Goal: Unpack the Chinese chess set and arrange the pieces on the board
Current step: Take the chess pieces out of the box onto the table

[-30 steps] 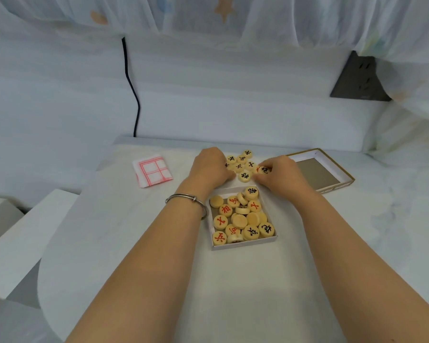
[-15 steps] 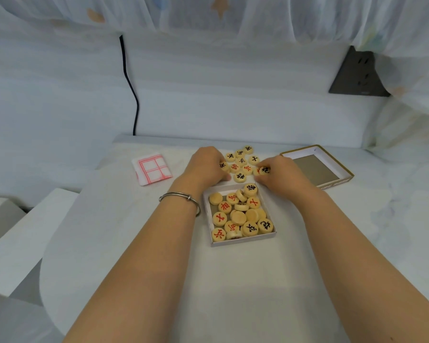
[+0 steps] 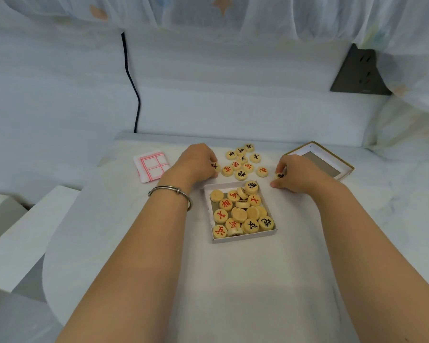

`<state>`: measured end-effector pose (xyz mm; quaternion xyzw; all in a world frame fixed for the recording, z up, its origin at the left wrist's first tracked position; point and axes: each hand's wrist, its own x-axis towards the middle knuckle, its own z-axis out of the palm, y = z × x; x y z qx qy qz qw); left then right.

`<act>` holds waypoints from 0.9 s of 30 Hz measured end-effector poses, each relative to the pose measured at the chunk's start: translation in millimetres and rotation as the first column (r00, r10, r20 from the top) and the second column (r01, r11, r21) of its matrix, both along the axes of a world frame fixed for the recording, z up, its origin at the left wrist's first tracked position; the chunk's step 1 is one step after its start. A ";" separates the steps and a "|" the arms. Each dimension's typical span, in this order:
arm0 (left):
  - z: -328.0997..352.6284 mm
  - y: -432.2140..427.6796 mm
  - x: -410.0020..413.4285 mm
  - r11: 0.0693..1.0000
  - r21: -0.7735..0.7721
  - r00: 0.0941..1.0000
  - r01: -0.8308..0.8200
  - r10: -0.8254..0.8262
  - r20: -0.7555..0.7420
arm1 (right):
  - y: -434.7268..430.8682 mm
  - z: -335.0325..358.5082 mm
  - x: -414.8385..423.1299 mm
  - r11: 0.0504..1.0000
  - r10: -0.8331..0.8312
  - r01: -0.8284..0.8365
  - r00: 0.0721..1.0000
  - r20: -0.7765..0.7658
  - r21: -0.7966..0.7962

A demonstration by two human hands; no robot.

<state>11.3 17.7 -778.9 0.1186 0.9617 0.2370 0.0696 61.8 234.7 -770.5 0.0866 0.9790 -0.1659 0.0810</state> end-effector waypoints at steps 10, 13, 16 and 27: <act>-6.6 17.5 -2.9 0.989 0.125 0.996 -0.083 0.086 -0.024 | -14.6 -8.9 -6.8 0.982 -0.063 0.037 0.988 -0.139 -0.186; -3.6 14.4 0.9 0.975 0.200 0.995 -0.095 0.095 0.009 | -18.1 -7.5 -4.1 0.967 -0.092 0.040 0.976 -0.198 -0.252; 2.5 9.2 13.6 0.967 0.237 0.996 -0.091 0.091 0.011 | -22.9 -4.8 8.7 0.974 -0.084 0.025 0.964 -0.253 -0.227; 7.1 -9.8 84.8 0.999 -0.029 0.990 0.032 -0.035 -0.140 | -59.1 -9.5 57.0 0.990 0.118 -0.136 0.945 -0.305 -0.039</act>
